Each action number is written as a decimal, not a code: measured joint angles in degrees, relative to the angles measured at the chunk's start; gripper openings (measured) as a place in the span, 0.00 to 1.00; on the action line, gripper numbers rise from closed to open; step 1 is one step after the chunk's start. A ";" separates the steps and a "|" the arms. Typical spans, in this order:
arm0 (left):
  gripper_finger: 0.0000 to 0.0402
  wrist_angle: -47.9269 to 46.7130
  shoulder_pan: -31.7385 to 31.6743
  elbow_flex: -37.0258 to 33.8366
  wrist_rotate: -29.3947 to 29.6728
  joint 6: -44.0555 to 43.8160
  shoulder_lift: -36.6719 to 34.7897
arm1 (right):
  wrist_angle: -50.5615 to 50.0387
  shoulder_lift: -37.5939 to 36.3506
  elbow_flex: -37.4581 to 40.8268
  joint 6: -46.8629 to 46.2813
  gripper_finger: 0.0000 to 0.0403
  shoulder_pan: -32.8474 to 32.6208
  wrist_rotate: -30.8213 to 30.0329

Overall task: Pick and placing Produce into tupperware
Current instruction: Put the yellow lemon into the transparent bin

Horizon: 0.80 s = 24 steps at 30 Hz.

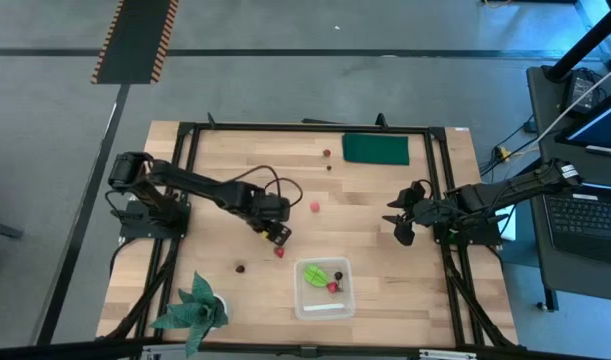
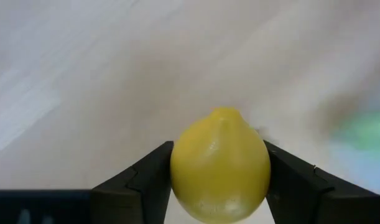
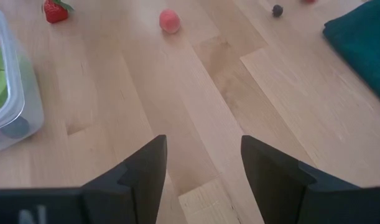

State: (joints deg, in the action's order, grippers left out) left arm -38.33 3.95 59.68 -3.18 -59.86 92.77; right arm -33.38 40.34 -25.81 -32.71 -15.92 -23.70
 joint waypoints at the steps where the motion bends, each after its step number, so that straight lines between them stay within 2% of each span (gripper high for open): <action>1: 0.51 0.68 0.04 2.14 0.02 0.49 0.00 | 0.06 0.02 0.01 0.03 0.52 0.01 0.00; 7: 0.51 5.15 2.15 13.38 1.14 5.72 -0.68 | 0.93 -0.01 -0.01 0.28 0.52 -0.03 -0.02; 13: 0.51 10.06 6.50 22.22 6.01 14.43 2.28 | 1.46 0.02 -0.01 0.49 0.52 -0.05 -0.01; 24: 0.51 13.66 11.47 28.66 5.13 24.46 15.42 | 2.42 0.02 -0.01 1.31 0.52 -0.05 1.49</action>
State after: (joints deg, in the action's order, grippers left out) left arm -24.67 15.41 88.34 1.95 -35.40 108.20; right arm -30.96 40.36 -25.82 -31.40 -15.97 -22.21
